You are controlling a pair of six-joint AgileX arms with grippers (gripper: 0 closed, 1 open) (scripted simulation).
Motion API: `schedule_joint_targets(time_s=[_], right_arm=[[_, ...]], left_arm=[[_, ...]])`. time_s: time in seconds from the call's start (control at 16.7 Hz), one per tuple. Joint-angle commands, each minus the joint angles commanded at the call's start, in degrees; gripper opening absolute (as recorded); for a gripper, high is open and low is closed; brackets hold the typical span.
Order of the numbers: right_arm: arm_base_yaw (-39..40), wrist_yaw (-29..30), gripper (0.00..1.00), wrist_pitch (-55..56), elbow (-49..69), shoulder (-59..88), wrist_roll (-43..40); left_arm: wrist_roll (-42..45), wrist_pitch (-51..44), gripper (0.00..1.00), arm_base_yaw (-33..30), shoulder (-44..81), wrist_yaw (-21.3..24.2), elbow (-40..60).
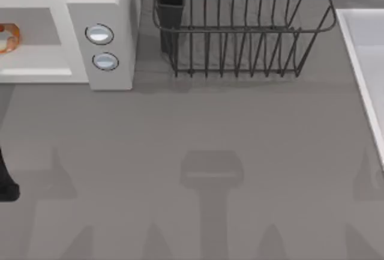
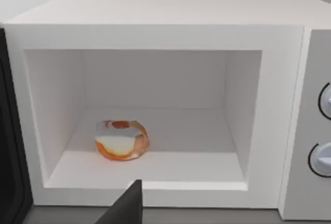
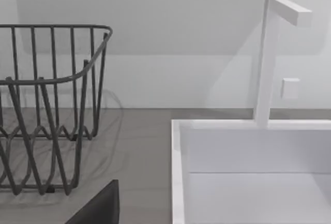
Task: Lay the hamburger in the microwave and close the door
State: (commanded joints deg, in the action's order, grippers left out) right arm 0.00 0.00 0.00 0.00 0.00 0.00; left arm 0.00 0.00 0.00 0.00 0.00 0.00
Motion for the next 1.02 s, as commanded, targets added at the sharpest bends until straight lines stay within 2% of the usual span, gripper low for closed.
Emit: schedule_joint_targets(time_s=[0.54,1.02], right_arm=[[0.0,0.0,1.00,0.0,0.0,0.0,0.0],[0.0,0.0,1.00,0.0,0.0,0.0,0.0]], left_arm=[[0.0,0.0,0.02,0.0,0.0,0.0,0.0],[0.0,0.0,0.00,0.0,0.0,0.0,0.0]])
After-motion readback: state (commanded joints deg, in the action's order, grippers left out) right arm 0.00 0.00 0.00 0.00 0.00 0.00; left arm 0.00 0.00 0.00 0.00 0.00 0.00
